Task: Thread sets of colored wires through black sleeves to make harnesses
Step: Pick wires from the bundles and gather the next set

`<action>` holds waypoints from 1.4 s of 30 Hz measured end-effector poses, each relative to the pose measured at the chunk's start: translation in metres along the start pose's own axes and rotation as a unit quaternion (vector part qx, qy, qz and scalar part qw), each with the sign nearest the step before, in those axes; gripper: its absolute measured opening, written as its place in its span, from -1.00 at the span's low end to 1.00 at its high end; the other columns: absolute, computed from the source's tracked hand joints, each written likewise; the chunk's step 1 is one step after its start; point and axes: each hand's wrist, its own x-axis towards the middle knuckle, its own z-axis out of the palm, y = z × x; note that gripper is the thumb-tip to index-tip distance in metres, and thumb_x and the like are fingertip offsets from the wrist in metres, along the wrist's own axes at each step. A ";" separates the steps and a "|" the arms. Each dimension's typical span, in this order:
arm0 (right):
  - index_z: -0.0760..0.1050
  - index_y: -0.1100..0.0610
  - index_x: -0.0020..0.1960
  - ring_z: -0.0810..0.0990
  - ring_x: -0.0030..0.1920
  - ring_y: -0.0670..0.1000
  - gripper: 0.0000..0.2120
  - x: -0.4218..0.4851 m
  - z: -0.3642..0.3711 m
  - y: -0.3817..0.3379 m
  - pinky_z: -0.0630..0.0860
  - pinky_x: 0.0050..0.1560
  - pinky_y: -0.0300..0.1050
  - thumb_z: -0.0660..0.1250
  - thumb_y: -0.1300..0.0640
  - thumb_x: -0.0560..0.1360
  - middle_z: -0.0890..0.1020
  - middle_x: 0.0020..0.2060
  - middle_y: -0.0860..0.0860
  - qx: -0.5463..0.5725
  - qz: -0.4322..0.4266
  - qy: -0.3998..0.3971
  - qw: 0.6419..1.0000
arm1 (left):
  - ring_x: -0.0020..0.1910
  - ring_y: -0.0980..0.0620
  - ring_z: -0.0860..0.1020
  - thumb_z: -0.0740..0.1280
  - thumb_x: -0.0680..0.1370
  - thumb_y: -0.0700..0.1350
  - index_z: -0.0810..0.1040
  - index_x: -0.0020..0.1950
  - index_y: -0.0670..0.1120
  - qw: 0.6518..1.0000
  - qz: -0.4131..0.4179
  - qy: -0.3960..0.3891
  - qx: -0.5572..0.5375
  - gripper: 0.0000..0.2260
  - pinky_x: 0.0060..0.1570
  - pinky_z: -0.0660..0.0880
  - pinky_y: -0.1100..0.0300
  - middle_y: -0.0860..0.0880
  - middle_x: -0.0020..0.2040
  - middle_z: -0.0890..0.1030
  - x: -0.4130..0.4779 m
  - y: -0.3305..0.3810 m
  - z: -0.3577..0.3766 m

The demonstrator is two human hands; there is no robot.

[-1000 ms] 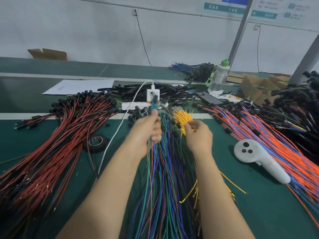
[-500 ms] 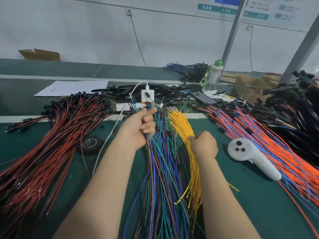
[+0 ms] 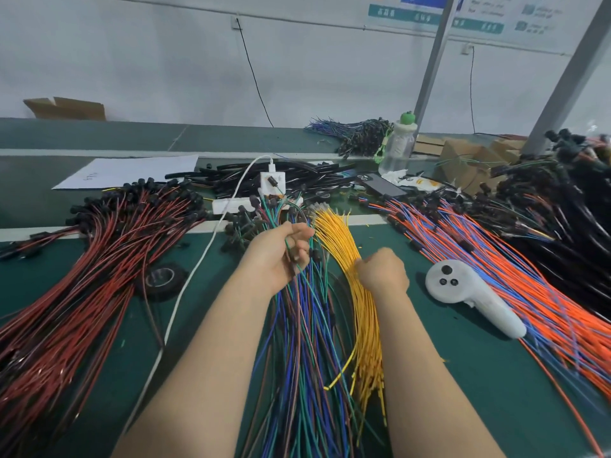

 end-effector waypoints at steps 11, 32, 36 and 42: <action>0.46 0.22 0.06 0.55 0.03 0.15 -0.86 -0.033 -0.022 -0.028 0.39 -0.07 -0.09 0.20 0.16 0.60 0.62 -0.02 0.16 0.169 -0.174 0.084 0.966 | -0.30 0.05 0.55 0.16 0.64 -0.20 0.44 0.18 -0.21 0.999 0.023 -0.002 0.049 -0.83 -0.34 0.53 0.23 -0.16 0.01 0.59 0.012 -0.020 0.018; 0.47 0.26 0.25 0.52 0.23 0.20 -0.70 0.050 -0.075 0.029 0.45 0.18 0.03 0.24 0.20 0.55 0.54 0.24 0.22 -0.127 -0.020 0.015 0.992 | -0.68 0.20 0.22 0.01 0.66 -0.18 0.41 -0.26 -0.17 0.959 0.058 -0.247 -0.123 -0.66 -0.75 0.16 0.36 0.04 -0.53 0.35 -0.015 0.066 0.107; 0.41 0.27 0.31 0.49 0.27 0.21 -0.64 0.070 -0.060 0.015 0.44 0.22 0.04 0.19 0.27 0.53 0.49 0.30 0.22 -0.173 -0.015 -0.044 0.984 | -0.69 0.24 0.17 0.06 0.65 -0.20 0.42 -0.16 -0.17 0.988 0.044 -0.146 0.017 -0.76 -0.73 0.07 0.44 0.02 -0.46 0.40 0.016 0.023 0.110; 0.41 0.21 0.30 0.46 0.30 0.19 -0.66 0.076 -0.040 0.012 0.36 0.27 0.04 0.23 0.21 0.53 0.50 0.27 0.18 -0.179 -0.027 0.029 0.983 | -0.51 0.14 0.48 0.03 0.67 -0.20 0.40 -0.18 -0.16 0.990 0.045 -0.055 0.123 -0.72 -0.51 0.45 0.33 -0.06 -0.38 0.58 0.043 -0.024 0.100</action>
